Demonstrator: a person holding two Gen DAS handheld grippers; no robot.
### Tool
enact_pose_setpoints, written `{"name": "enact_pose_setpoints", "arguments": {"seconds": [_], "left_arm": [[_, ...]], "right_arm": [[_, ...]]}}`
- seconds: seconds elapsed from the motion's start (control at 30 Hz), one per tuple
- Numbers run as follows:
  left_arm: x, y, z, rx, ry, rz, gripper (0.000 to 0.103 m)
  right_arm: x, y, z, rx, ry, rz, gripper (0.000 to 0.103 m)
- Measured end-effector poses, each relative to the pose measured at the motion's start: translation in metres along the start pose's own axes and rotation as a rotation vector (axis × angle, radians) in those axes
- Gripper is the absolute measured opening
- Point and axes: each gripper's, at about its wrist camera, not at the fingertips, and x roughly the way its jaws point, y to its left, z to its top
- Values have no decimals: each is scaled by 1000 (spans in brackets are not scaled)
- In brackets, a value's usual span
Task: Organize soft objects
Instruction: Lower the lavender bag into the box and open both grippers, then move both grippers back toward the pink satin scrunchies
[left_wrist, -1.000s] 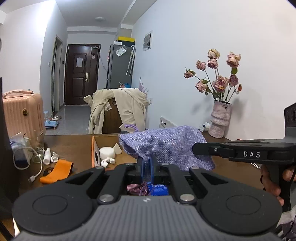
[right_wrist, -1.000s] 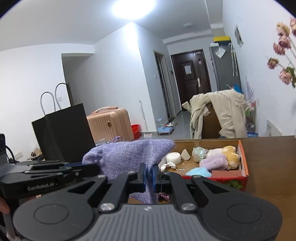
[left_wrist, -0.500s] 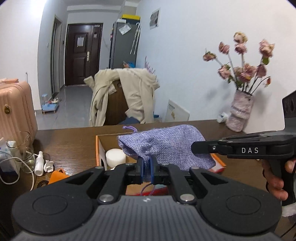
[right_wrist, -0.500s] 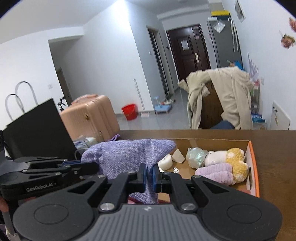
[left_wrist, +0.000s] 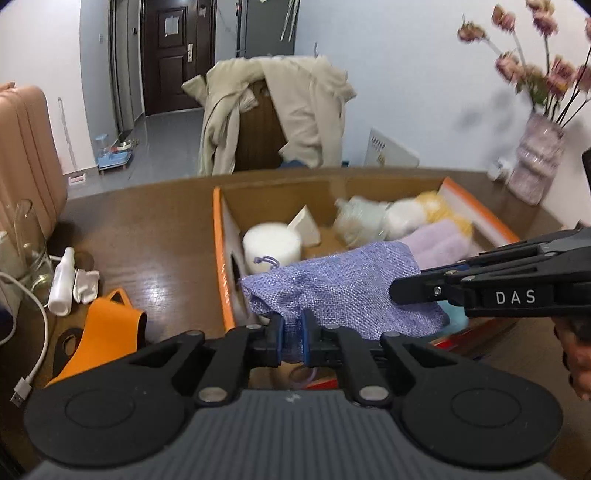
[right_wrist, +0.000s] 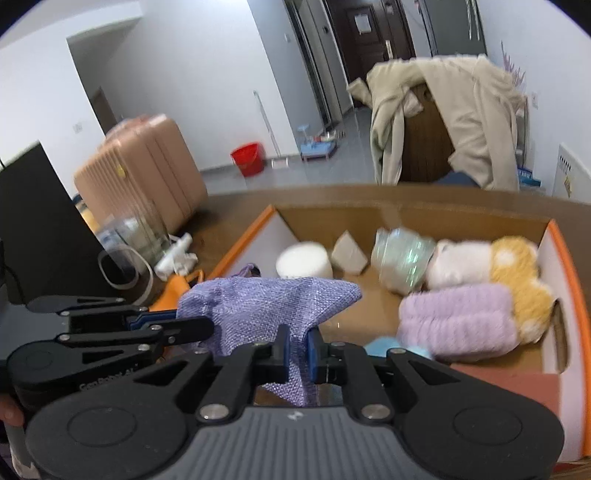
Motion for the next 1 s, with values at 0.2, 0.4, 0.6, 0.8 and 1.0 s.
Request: {"name": "enact_pose_setpoints", "arguments": {"seconds": [0.2, 0.4, 0.6, 0.8, 1.0], "left_arm": [[1, -3, -9, 32, -34, 9, 34], [-4, -6, -9, 31, -35, 11, 39], [-34, -7, -11, 26, -89, 29, 58], [-85, -12, -21, 13, -162, 42, 62], [-150, -24, -46, 8, -256, 82, 72]], "right_arm": [[22, 0, -9, -8, 44, -8, 19], [24, 7, -11, -37, 47, -38, 37], [-7, 25, -15, -123, -36, -91, 62], [-61, 40, -25, -139, -121, -99, 69], [-121, 59, -55, -143, -215, -102, 74]]}}
